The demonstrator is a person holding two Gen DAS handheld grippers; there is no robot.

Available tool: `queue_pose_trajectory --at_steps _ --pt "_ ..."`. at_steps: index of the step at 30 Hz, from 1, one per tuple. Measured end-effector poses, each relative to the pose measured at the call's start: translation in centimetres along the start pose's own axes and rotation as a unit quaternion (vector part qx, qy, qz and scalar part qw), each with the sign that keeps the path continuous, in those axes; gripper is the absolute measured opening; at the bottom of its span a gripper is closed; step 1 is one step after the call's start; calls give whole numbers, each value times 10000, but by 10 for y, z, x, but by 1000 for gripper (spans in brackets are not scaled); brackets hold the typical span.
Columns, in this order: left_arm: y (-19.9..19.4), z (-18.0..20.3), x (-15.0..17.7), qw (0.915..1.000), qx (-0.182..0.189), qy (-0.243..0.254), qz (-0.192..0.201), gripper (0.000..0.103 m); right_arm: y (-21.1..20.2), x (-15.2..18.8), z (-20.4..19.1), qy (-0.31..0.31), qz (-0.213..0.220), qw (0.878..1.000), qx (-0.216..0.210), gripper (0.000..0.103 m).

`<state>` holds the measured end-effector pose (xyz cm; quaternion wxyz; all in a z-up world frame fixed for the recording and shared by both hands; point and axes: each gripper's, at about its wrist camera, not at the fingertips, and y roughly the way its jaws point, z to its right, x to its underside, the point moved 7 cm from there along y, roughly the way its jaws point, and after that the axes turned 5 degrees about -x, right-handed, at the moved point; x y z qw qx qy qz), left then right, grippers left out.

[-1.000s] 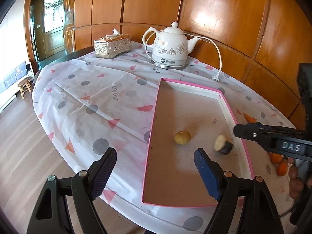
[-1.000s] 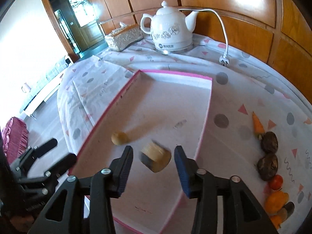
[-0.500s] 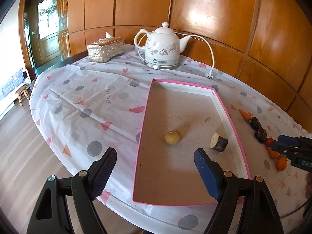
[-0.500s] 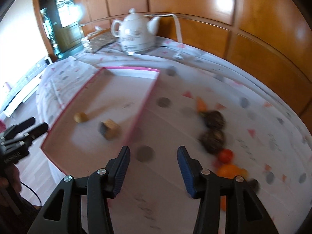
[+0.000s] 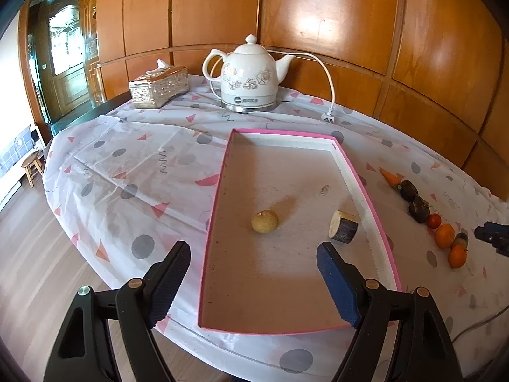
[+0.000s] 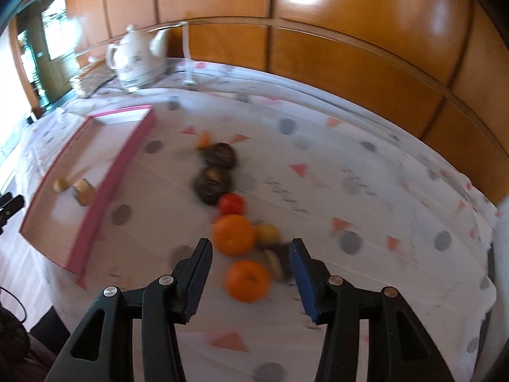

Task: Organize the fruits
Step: 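Move the left tool toward the carrot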

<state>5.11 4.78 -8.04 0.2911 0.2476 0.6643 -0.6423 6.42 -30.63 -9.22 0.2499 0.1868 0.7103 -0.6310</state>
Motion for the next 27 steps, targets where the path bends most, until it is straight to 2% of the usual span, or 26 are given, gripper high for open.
queue_pose_trajectory --at_steps 8,15,21,27 --pt "1 15 -4 9998 76 192 4 82 -11 10 71 515 -50 9969 589 51" --pt "5 32 -8 9991 162 383 -51 82 -17 23 131 1128 -127 9878 1067 51" --pt "5 57 -16 9974 319 647 -40 82 -24 42 181 1850 -107 9720 1444 51" --pt "7 87 -25 9946 503 905 -51 82 -32 63 224 2737 -136 9468 1685 51"
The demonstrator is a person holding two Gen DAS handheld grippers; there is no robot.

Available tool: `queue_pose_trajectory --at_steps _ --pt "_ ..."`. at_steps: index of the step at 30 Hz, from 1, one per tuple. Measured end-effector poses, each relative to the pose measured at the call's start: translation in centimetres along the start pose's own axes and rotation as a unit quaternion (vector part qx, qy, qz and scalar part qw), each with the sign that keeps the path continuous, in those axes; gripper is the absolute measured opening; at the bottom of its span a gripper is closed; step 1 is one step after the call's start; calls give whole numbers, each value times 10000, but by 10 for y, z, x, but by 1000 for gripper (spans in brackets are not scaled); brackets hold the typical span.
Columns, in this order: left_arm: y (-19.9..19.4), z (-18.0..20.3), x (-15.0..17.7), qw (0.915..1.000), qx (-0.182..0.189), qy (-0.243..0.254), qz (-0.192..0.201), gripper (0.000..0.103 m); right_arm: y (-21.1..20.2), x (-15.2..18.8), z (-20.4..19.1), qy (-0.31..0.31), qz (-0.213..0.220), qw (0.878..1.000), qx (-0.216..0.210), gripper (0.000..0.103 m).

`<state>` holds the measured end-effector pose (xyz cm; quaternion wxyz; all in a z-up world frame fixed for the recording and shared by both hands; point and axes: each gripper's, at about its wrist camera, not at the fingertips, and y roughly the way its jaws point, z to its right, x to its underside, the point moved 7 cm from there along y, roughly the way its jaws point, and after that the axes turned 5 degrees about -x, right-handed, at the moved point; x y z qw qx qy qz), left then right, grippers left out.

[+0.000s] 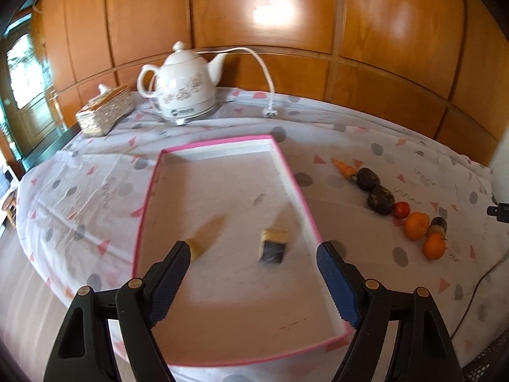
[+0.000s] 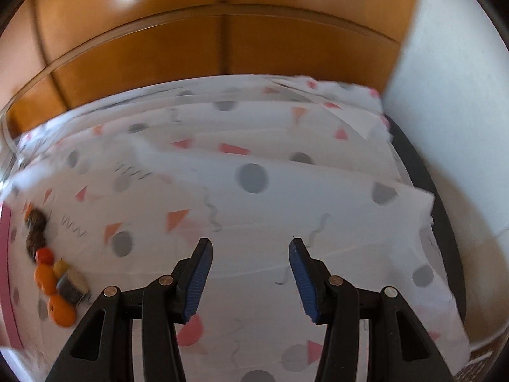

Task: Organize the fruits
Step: 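Move the left tool toward the carrot, then close the left tool around the carrot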

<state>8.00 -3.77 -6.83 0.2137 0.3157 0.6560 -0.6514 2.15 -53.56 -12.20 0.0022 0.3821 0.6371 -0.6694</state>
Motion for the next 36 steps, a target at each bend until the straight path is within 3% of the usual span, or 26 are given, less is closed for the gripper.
queue_pose_trajectory --at_steps 11,16,22,27,33,36 --pt "19 51 -30 9989 349 277 -115 82 2 1 47 967 -111 9949 255 51" --pt "41 69 -41 9974 573 205 -374 81 0 2 65 1345 -76 9904 312 51" --pt "67 87 -52 9945 803 112 -664 68 -7 3 92 1947 36 9801 388 51" --pt "97 106 -67 9896 1043 -91 -986 50 -7 2 95 2053 24 9782 320 51" --pt "130 125 -85 9810 1304 -510 -1340 39 -5 -1 94 1997 32 9793 320 51" --pt "147 135 -93 9787 1309 -657 -1437 39 -8 0 101 2126 85 9765 357 51"
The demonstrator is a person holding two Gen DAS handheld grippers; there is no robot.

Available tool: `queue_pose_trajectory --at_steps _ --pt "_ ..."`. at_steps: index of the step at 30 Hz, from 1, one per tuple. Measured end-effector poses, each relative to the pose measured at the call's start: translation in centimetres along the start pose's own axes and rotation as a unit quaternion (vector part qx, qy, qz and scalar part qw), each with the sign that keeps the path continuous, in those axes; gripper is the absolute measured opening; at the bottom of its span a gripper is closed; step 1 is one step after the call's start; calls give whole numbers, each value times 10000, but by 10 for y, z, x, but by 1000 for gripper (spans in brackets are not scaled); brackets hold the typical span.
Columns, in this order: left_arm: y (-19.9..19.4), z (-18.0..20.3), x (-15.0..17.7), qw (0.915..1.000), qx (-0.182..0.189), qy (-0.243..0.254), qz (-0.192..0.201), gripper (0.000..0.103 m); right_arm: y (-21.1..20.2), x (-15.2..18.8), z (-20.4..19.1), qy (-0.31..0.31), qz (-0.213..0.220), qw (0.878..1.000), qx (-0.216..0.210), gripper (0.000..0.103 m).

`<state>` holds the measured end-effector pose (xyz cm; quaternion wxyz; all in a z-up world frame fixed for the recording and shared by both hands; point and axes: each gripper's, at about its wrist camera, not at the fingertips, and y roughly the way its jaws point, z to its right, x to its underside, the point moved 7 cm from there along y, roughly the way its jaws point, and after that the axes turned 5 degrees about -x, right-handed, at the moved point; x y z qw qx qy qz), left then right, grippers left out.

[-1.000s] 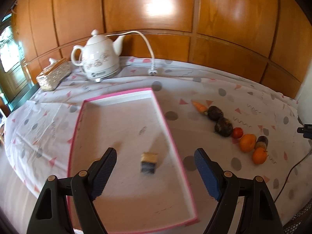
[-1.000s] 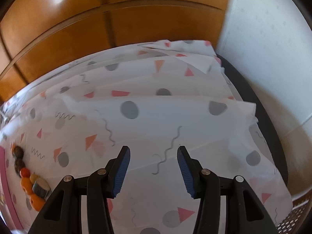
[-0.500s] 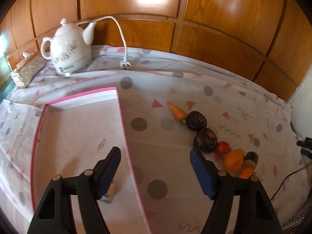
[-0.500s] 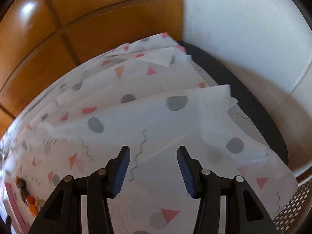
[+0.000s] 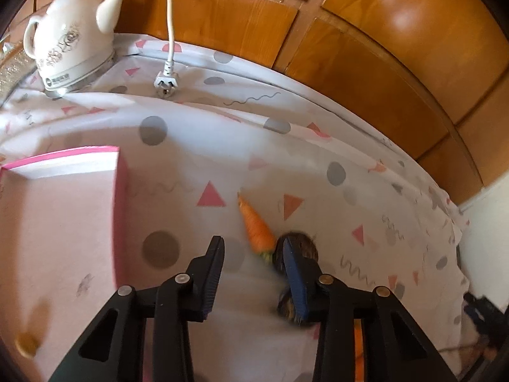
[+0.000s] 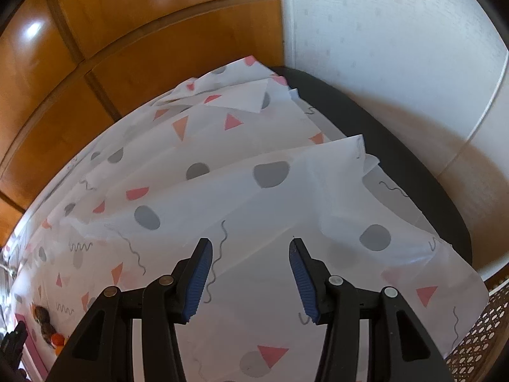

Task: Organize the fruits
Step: 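Close the left tool around the carrot, then carry the carrot into the pink tray and open the left tool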

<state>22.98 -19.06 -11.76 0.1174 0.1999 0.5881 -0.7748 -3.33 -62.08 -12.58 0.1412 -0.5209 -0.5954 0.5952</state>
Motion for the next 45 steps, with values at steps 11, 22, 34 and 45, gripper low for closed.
queue_pose_trajectory --at_steps 11,22,34,45 --pt "46 6 -10 9995 -150 -77 -253 38 -3 -4 9 216 86 9997 13 51" --pt "30 4 6 9993 -78 329 -173 20 -2 -4 4 114 77 9999 -81 51" --pt "-26 -9 25 9981 -121 535 283 20 2 0 8 191 -51 9998 -79 51" --pt "-75 -74 29 9965 -442 105 706 20 7 12 -23 -523 -227 9980 -268 51"
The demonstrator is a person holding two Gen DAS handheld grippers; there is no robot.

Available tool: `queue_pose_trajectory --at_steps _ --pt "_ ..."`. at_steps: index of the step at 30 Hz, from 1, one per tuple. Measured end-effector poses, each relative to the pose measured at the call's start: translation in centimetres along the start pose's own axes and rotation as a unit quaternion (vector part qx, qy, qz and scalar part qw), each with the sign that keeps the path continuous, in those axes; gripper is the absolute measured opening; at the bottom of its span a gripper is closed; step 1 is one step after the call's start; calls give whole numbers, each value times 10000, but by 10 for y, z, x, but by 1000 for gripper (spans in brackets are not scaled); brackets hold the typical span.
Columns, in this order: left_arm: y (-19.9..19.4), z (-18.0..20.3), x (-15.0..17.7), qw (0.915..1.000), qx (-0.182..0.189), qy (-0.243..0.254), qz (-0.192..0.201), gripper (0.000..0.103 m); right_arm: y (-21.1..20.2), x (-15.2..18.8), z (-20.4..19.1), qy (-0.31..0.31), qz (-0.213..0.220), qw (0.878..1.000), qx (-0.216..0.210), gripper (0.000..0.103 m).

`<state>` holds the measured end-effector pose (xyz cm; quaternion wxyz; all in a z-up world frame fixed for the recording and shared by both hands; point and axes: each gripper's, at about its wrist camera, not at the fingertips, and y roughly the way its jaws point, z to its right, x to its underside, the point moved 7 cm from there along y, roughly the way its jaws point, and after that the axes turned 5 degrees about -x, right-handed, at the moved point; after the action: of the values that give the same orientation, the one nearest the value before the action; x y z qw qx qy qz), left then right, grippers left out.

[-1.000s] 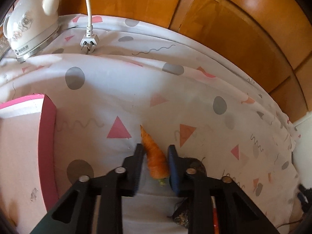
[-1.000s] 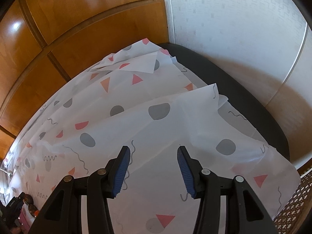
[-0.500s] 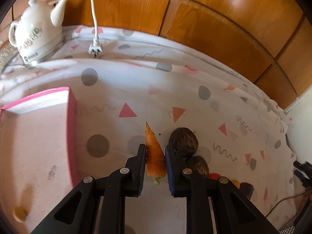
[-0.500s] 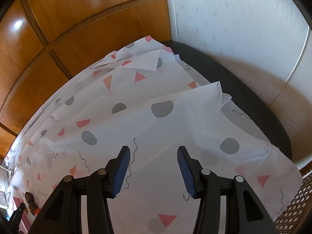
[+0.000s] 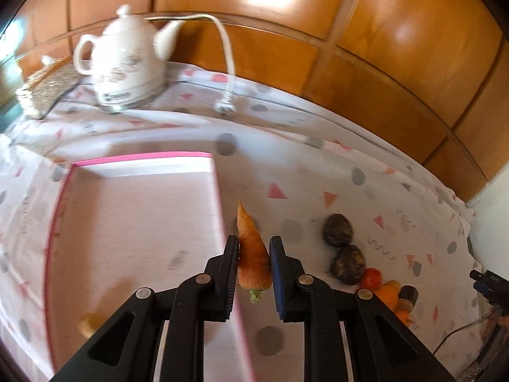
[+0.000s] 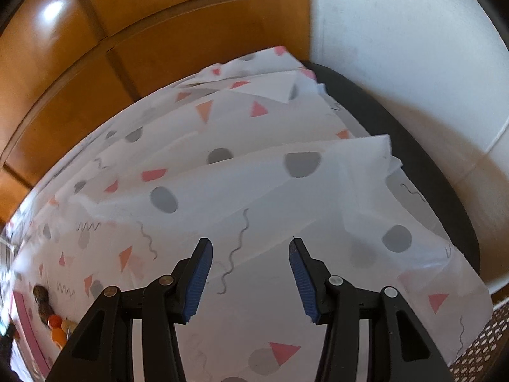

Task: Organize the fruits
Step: 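Carry the carrot into the pink tray and open the left tool, then move the right tool down around the nearest orange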

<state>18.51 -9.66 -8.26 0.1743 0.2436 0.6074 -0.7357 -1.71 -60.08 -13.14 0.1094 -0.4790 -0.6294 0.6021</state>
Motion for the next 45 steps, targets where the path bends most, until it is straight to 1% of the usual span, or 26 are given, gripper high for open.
queue_pose_trajectory --at_steps 4,6,9,13,19,25,29,33,36,39,45 --pt "-5 -27 3 9996 -229 -135 73 20 0 3 -15 -329 -6 9994 -119 51" --pt "-6 -37 6 9993 -304 -194 72 20 1 6 -26 -527 -25 9983 -258 51" --pt "-4 -53 12 9987 -452 -239 69 20 0 11 -45 -947 -40 9948 -375 51" --pt "0 -72 18 9976 -636 -249 54 20 -2 18 -64 -1299 -22 9900 -547 51" --pt "7 -93 25 9959 -830 -349 -25 20 -5 25 -83 -1660 22 9837 -693 51" --pt "1 -103 35 9950 -893 -447 -8 22 -4 29 -86 -1774 -1 9820 -642 51" --pt "-8 -107 45 9943 -930 -530 27 25 -3 29 -88 -1822 -25 9811 -657 51" --pt "-20 -102 53 9949 -929 -365 145 36 -5 34 -99 -1996 -38 9767 -782 51" --pt "-29 -93 61 9955 -910 -144 229 37 -7 41 -113 -2230 -54 9703 -939 51" --pt "-36 -84 69 9959 -859 38 271 38 -11 49 -130 -2543 -37 9604 -1136 51" --pt "-48 -67 84 9958 -758 373 342 39 -19 75 -165 -3257 -64 9330 -1532 51"
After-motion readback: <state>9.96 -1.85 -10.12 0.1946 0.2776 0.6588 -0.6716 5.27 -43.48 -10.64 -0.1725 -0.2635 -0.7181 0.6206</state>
